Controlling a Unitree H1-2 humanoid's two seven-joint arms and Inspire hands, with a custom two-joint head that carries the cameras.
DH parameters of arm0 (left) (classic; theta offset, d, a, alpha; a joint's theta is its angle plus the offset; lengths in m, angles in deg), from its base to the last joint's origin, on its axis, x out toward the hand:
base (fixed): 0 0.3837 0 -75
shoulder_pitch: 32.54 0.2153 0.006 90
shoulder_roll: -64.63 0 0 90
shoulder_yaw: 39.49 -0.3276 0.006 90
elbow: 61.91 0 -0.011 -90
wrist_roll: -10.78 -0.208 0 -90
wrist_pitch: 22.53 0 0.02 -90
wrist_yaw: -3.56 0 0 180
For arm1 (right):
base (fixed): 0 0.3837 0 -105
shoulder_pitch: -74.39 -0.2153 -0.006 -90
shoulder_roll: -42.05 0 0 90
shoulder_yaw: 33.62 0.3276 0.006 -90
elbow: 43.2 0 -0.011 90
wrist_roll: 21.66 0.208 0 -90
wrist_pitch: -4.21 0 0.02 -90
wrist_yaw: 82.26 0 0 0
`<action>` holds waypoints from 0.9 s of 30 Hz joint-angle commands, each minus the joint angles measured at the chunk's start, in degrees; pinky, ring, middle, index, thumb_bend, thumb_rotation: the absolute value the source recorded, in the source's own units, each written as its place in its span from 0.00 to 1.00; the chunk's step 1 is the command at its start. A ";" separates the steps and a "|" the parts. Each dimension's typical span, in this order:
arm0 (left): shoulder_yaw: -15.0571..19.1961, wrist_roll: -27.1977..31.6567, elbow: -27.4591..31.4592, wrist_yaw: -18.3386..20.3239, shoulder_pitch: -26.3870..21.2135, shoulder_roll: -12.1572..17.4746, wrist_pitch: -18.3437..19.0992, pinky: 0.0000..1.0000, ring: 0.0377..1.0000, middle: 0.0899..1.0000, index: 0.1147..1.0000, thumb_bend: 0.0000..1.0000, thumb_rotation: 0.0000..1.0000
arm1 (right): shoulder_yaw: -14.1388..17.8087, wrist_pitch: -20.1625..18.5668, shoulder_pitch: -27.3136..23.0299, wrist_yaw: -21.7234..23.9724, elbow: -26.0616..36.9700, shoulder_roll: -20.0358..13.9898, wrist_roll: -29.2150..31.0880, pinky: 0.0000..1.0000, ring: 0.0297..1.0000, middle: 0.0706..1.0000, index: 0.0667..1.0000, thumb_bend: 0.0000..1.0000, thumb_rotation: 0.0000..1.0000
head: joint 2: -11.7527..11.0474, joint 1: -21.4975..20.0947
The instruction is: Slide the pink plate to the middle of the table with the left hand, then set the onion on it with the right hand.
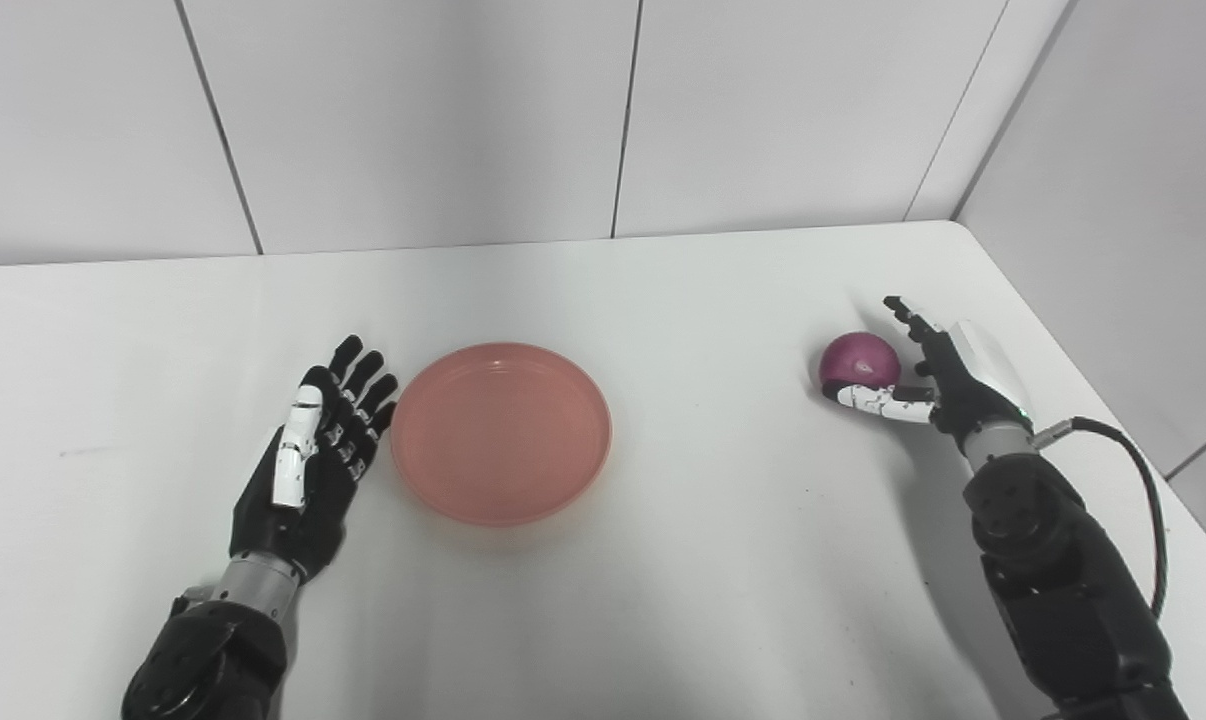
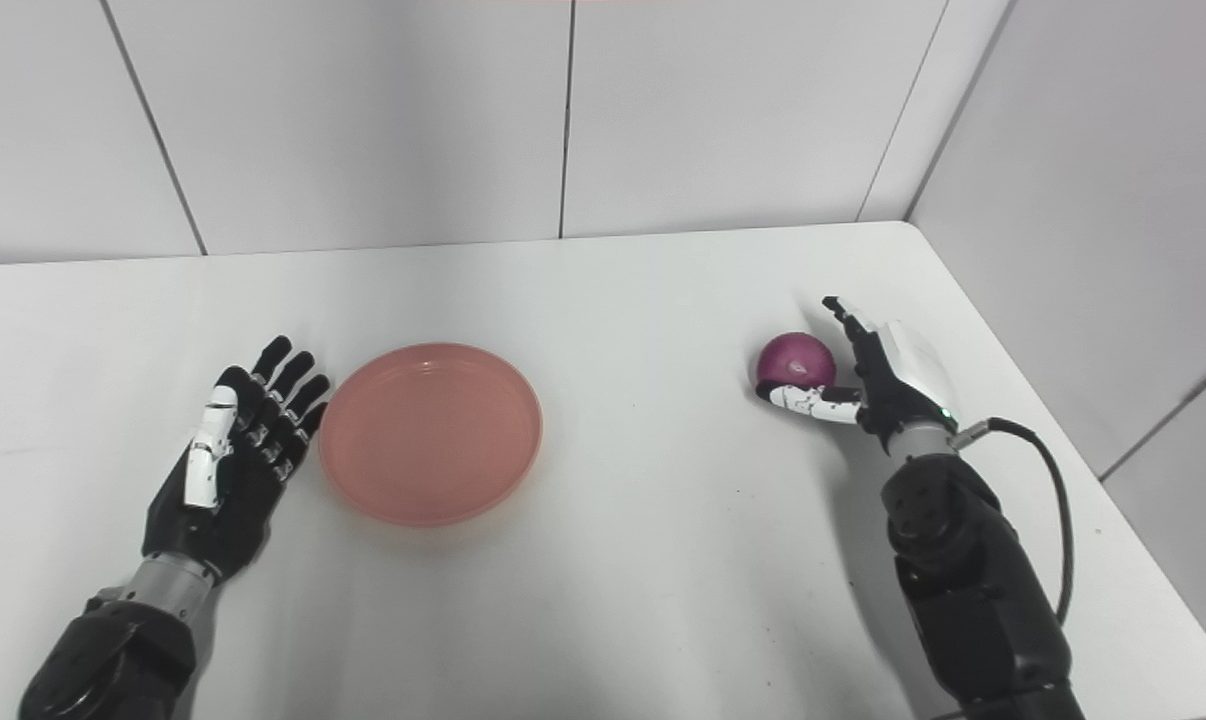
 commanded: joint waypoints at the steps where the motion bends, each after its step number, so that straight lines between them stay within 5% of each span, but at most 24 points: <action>1: -0.01 0.17 0.16 0.01 -0.12 0.29 1.22 0.98 0.98 0.99 0.97 0.49 1.00 | 0.22 -1.09 -1.46 0.09 0.01 -1.61 0.04 0.80 0.90 0.92 0.93 1.00 0.42 | 0.01 0.08; 11: 0.04 0.34 0.37 0.18 -0.14 0.26 1.20 0.98 0.98 0.99 0.98 0.49 1.00 | 0.03 -2.42 -1.87 3.32 0.39 -1.38 -1.08 0.65 0.77 0.83 0.90 1.00 0.42 | 0.27 0.17; 27: 0.04 0.11 1.19 -0.25 -0.06 0.10 2.04 0.97 0.98 0.99 0.97 0.49 1.00 | 2.91 -2.44 -1.94 13.14 2.80 -0.55 -5.84 0.76 0.83 0.86 0.88 1.00 0.35 | 0.65 0.12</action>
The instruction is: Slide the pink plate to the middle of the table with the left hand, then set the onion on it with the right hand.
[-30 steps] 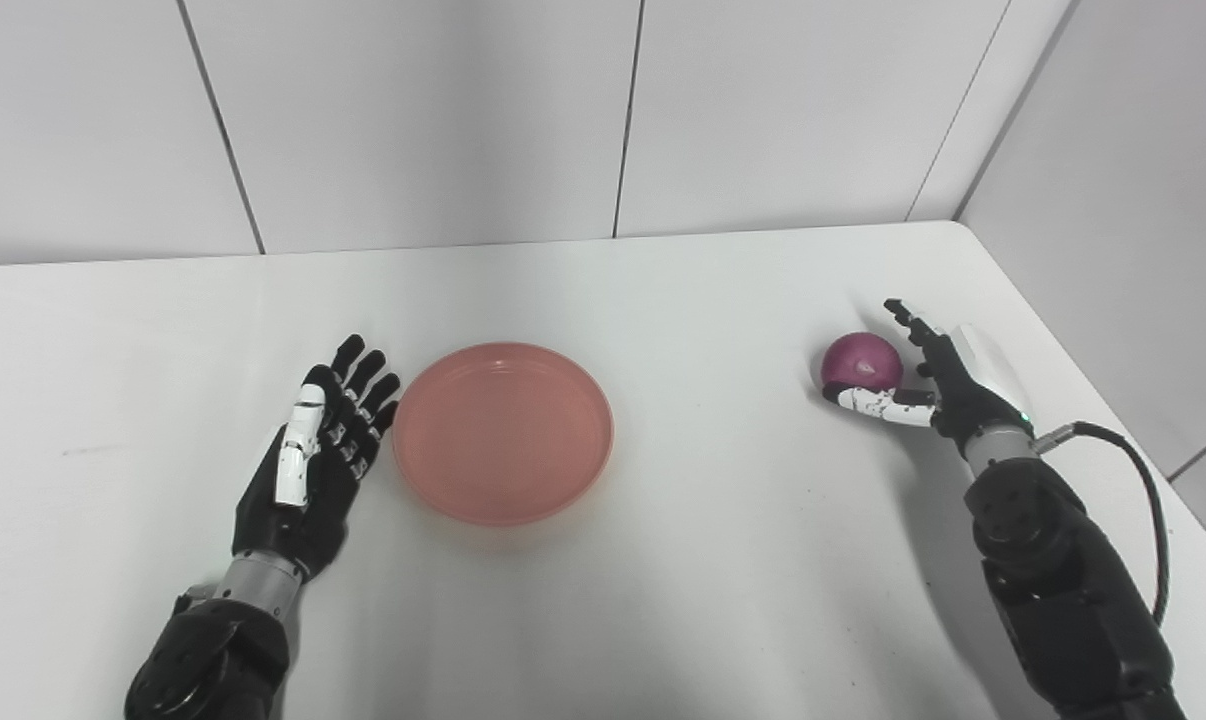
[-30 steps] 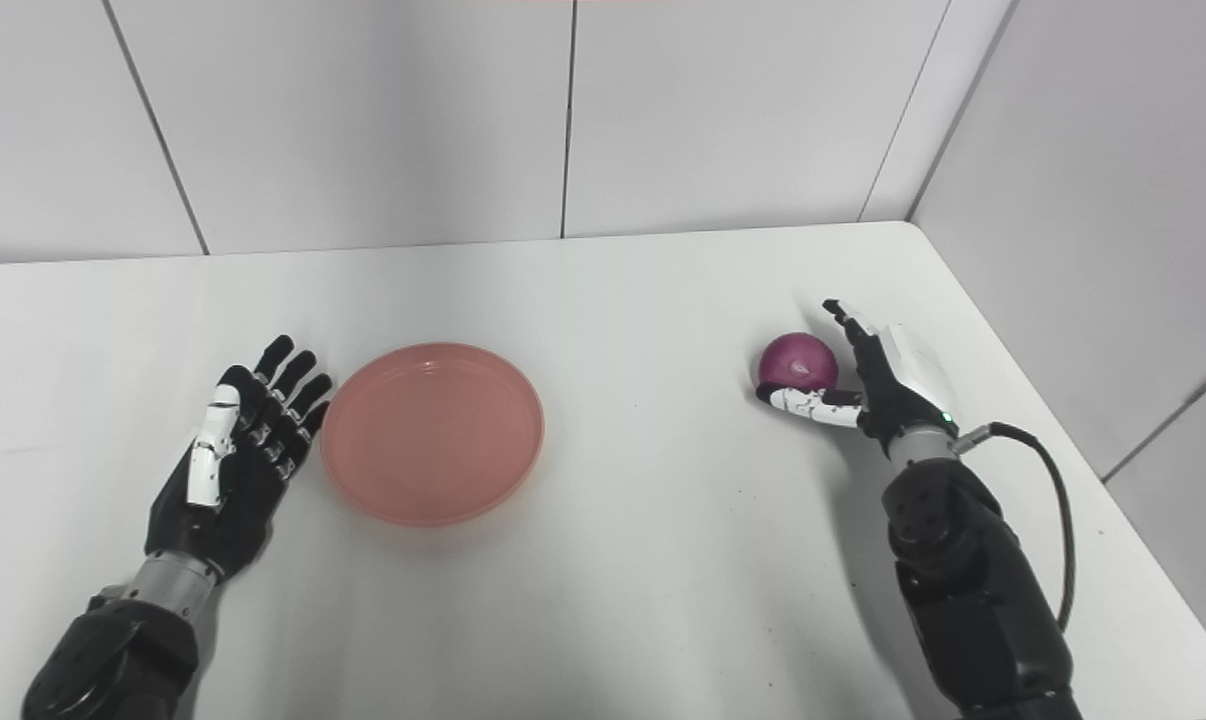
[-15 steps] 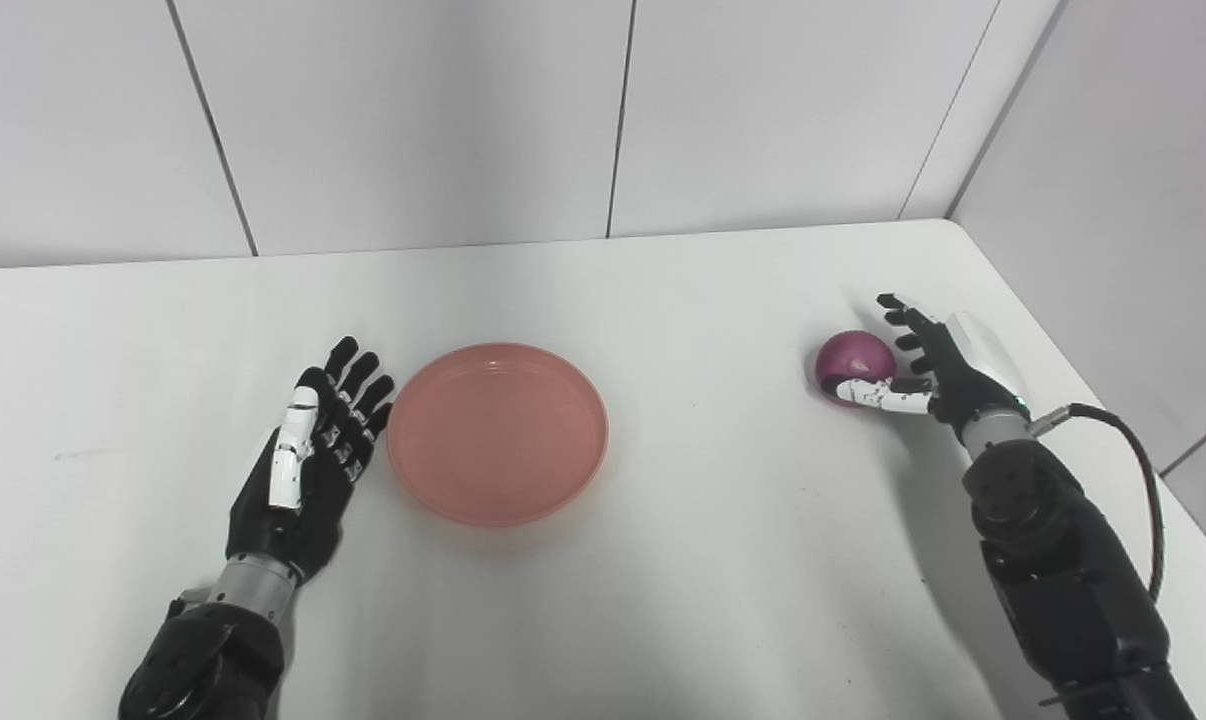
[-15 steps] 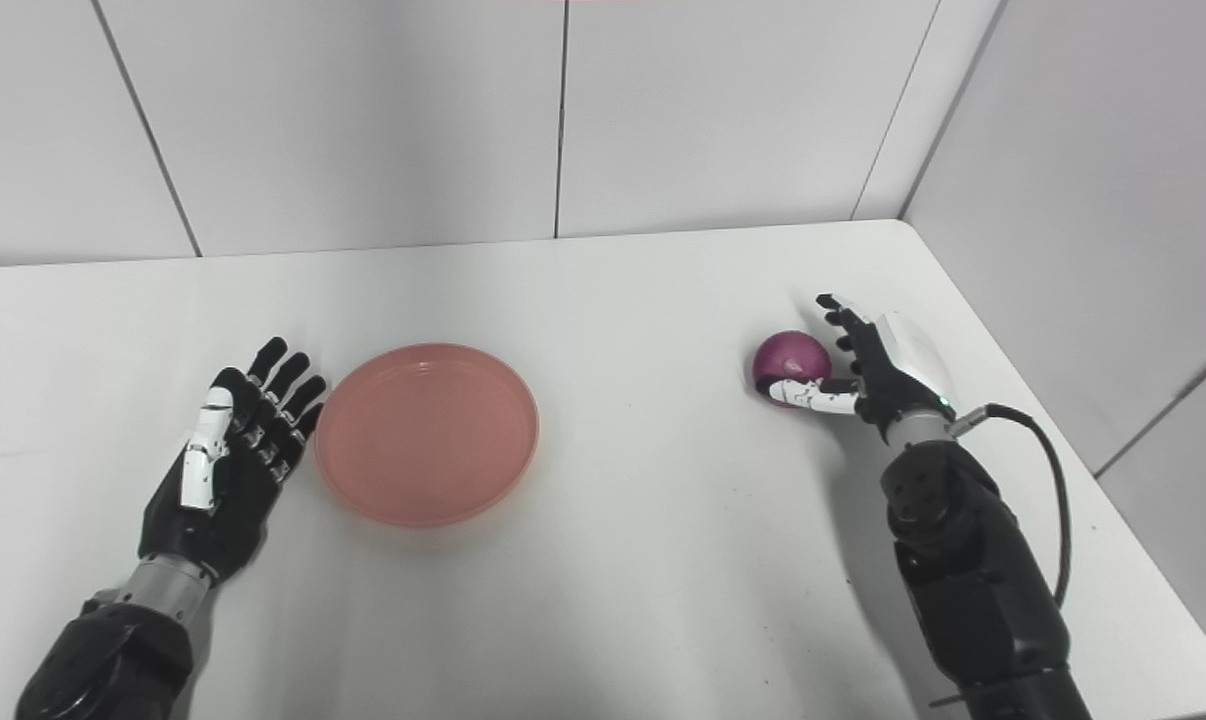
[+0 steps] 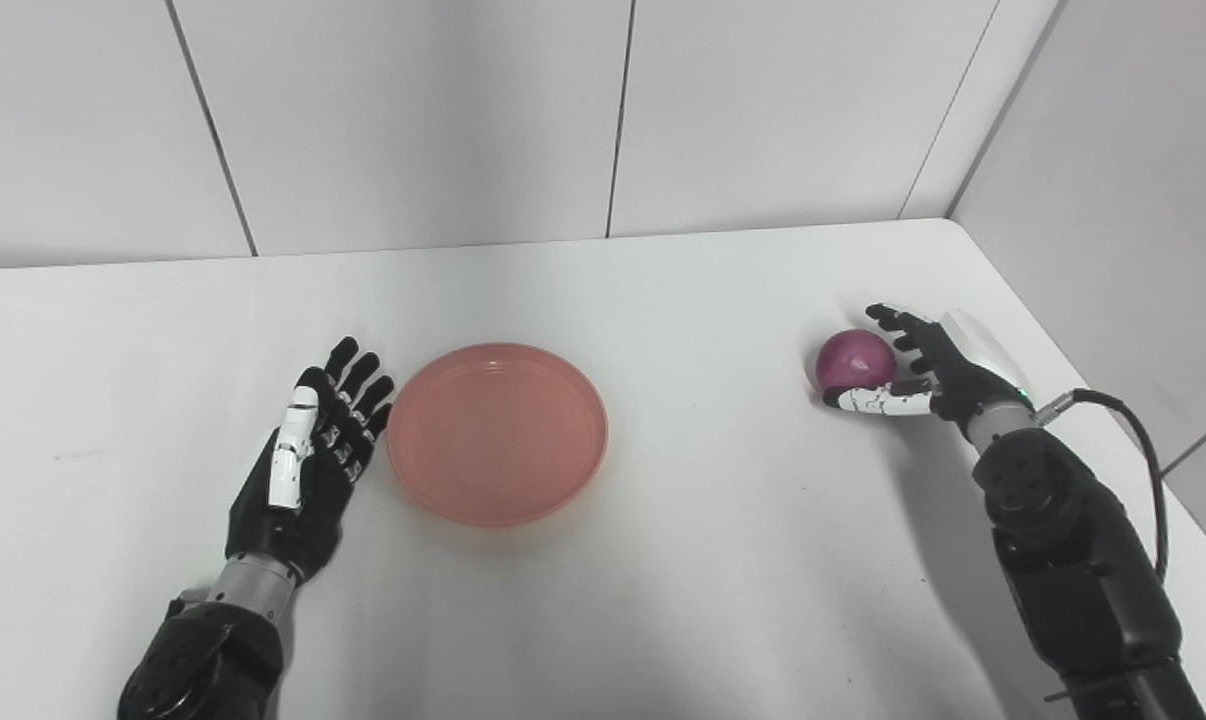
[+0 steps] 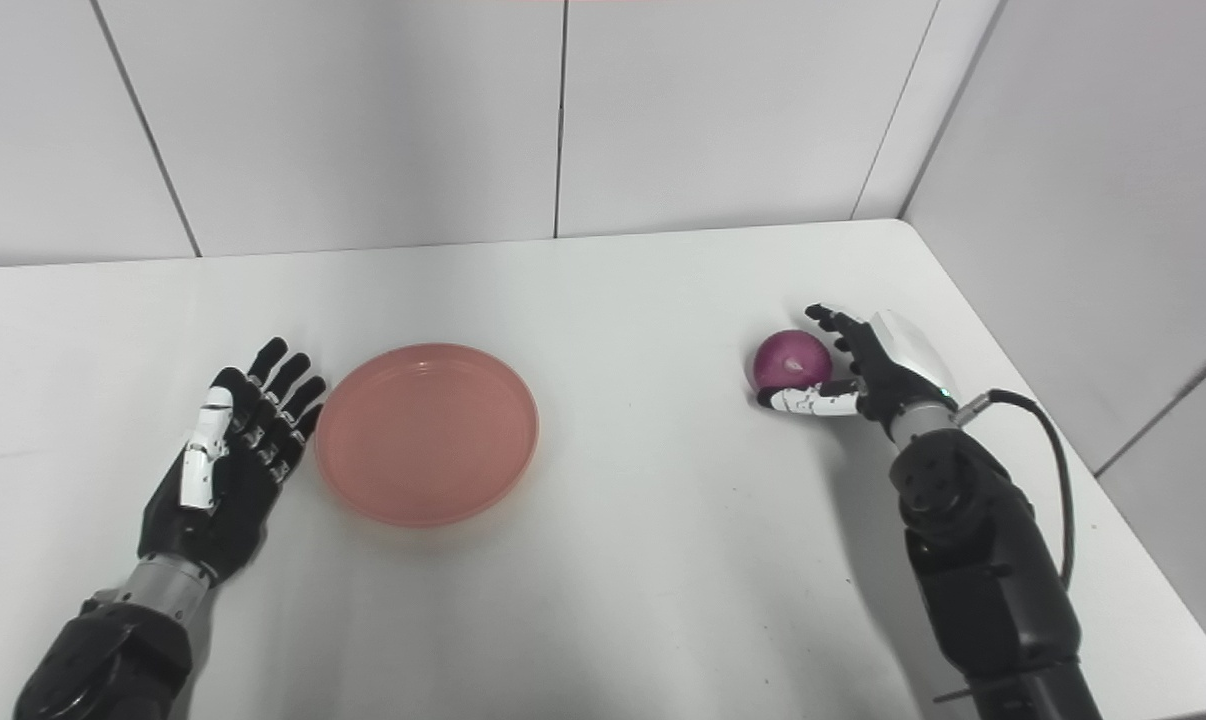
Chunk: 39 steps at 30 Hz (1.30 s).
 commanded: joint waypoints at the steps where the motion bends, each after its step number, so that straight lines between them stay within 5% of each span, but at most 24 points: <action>1: -0.10 0.12 0.83 -0.28 -0.03 0.07 1.28 0.97 0.98 0.99 0.97 0.50 1.00 | 0.71 -0.71 -0.75 1.03 0.53 -0.53 -0.38 0.77 0.83 0.86 0.88 1.00 0.35 | 0.12 0.04; 10: -0.10 0.09 1.33 -0.22 0.10 -0.07 1.69 0.98 0.98 0.99 0.97 0.49 1.00 | 0.85 -0.71 -0.91 3.16 0.76 -0.43 -2.09 0.68 0.78 0.82 0.87 1.00 0.33 | 0.17 0.22; 18: -0.10 -0.03 1.27 0.04 0.22 0.09 1.40 0.97 0.98 0.99 0.97 0.49 1.00 | 0.30 -0.68 -0.55 2.12 1.08 -0.61 -1.28 0.72 0.80 0.83 0.84 0.97 0.32 | 0.17 0.27; 39: 0.02 0.01 1.27 -0.10 0.31 -0.11 1.59 0.97 0.97 0.99 0.97 0.49 1.00 | -3.92 4.70 -1.63 -11.03 -5.51 -0.33 3.26 0.55 0.53 0.56 0.52 0.81 0.16 | 0.07 0.24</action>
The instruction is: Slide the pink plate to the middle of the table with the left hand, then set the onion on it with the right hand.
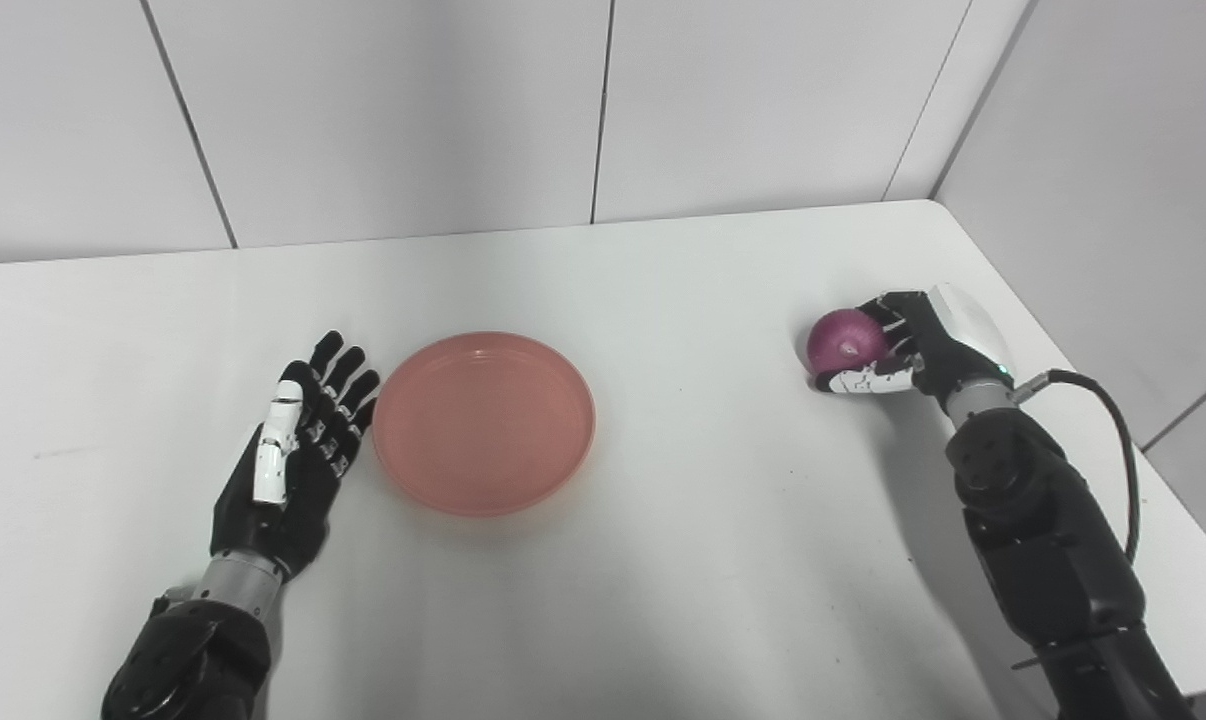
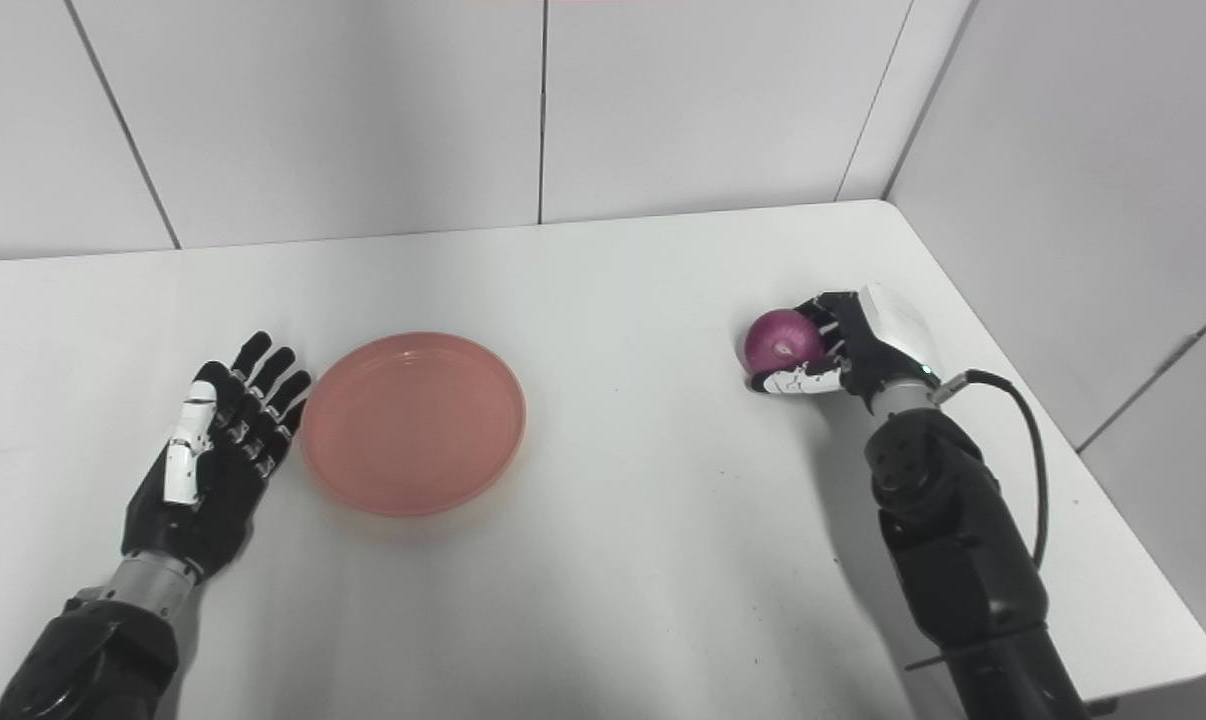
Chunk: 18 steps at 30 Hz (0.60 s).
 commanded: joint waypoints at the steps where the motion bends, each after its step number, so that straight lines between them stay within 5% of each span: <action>1: -0.08 0.14 0.29 -0.12 0.11 -0.04 0.43 0.97 0.97 0.99 0.97 0.49 1.00 | -1.10 1.02 -0.72 0.13 -0.25 -0.28 0.90 0.54 0.53 0.56 0.52 0.81 0.16 | 0.06 0.01; 18: -0.01 0.21 0.55 -0.21 0.15 -0.15 0.69 0.97 0.98 0.99 0.97 0.49 1.00 | -2.67 0.07 -1.09 -0.93 -0.24 0.04 1.54 0.50 0.52 0.55 0.51 0.80 0.17 | 0.02 0.10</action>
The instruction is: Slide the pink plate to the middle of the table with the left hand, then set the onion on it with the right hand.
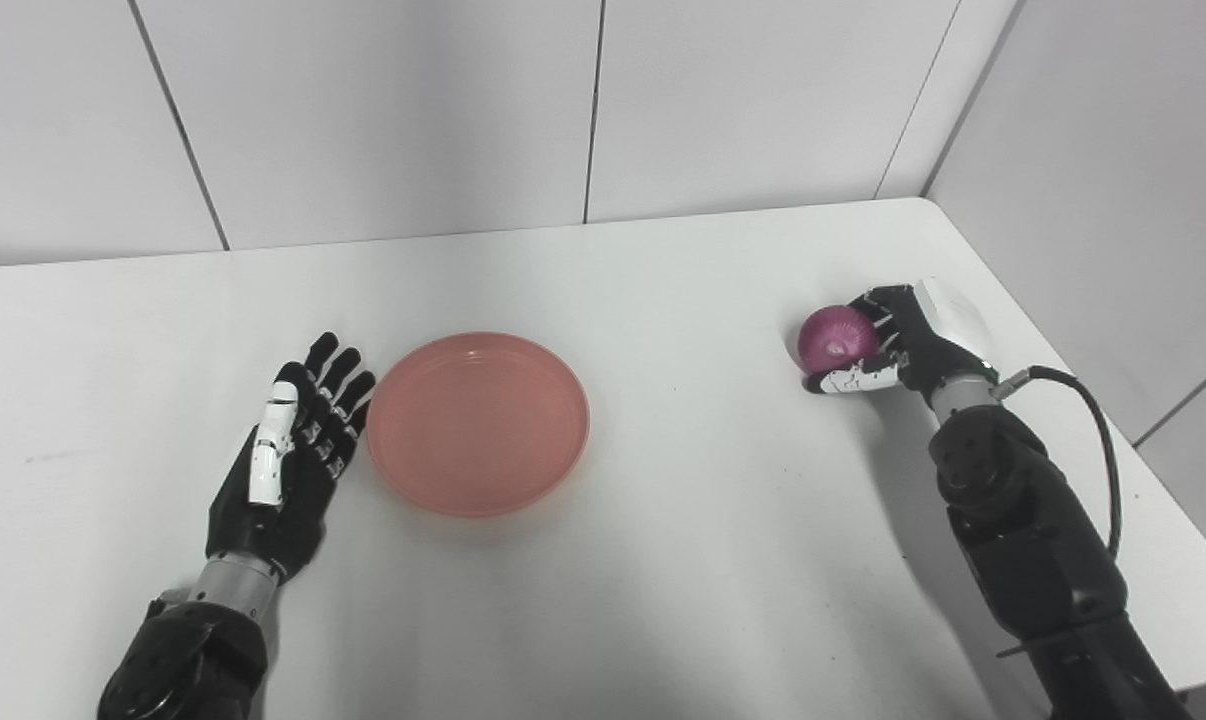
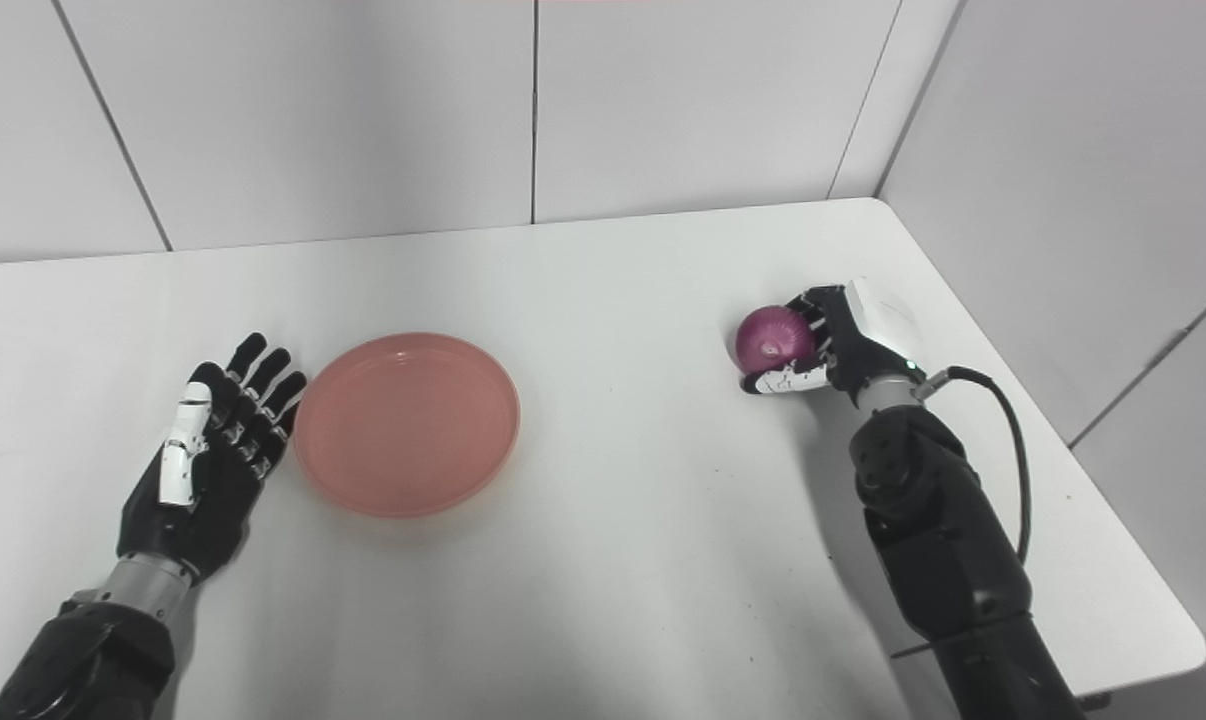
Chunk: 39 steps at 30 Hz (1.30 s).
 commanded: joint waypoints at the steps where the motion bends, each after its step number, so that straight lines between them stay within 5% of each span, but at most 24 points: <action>1: -0.04 0.19 0.35 -0.28 0.08 -0.20 0.47 0.97 0.98 0.99 0.97 0.49 1.00 | -0.80 -0.01 -0.35 1.11 0.90 0.18 1.48 0.50 0.52 0.54 0.51 0.80 0.17 | 0.02 0.01; 23: -0.27 -0.09 -0.03 -0.12 -0.02 -0.22 -0.03 0.97 0.97 0.99 0.97 0.49 1.00 | 1.37 -1.70 -0.76 0.52 8.51 2.37 5.66 0.51 0.53 0.54 0.52 0.81 0.22 | -0.29 0.45; 39: -0.69 -0.51 -0.42 -0.09 0.00 -0.44 -0.82 0.98 0.98 0.99 0.98 0.49 1.00 | -1.38 -1.83 -3.07 2.19 12.69 3.24 4.73 0.53 0.53 0.55 0.53 0.80 0.23 | -0.76 1.40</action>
